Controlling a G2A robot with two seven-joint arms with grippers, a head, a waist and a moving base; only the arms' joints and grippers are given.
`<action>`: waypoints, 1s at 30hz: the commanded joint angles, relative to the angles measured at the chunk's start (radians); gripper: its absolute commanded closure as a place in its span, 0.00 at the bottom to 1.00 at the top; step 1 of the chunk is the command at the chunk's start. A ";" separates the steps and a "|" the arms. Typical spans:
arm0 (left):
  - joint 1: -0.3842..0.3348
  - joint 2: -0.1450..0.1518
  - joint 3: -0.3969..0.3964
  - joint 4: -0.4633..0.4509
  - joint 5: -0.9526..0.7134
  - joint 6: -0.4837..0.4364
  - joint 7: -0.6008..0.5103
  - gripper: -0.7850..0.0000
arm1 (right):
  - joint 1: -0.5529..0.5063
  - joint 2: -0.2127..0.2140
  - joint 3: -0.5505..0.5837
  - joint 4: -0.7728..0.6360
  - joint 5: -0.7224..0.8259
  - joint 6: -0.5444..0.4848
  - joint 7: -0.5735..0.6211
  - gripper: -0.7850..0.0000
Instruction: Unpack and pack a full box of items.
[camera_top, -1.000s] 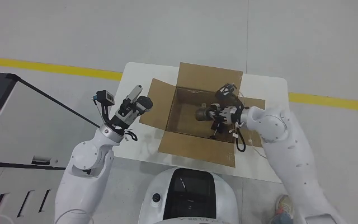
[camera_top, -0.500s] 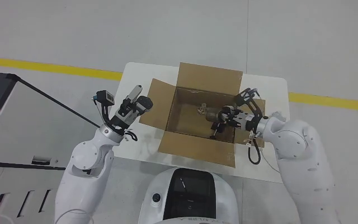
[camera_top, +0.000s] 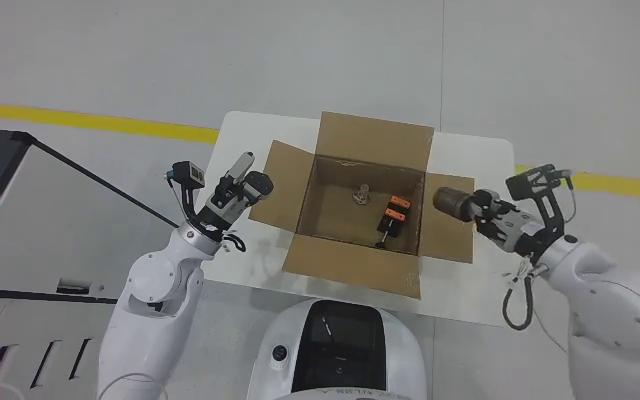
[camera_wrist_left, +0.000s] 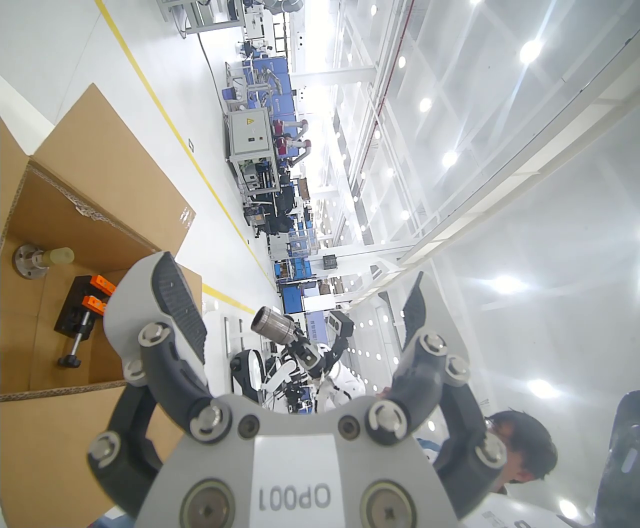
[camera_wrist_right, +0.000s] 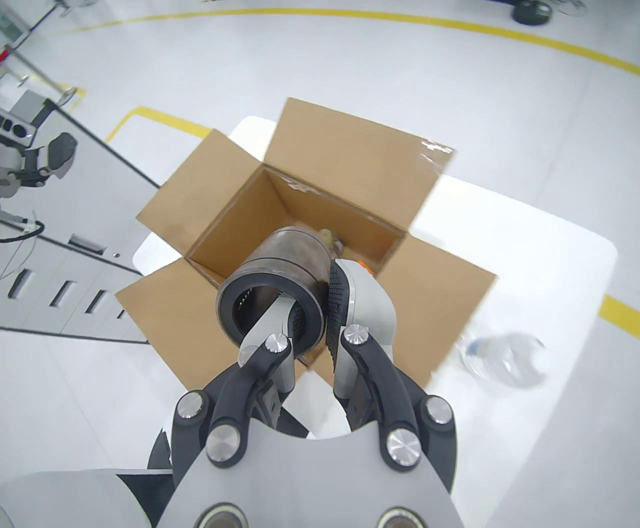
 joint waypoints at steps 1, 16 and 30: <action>0.000 0.000 0.000 0.000 0.000 0.000 0.000 0.00 | -0.071 0.002 0.100 -0.002 0.005 0.049 0.052 1.00; 0.000 0.000 0.000 0.000 0.000 0.000 0.000 0.00 | -0.226 -0.006 0.186 0.186 -0.001 0.060 -0.094 1.00; 0.000 0.000 0.000 0.000 0.000 0.000 0.000 0.00 | 0.101 0.007 -0.076 0.677 -0.256 0.166 -0.050 1.00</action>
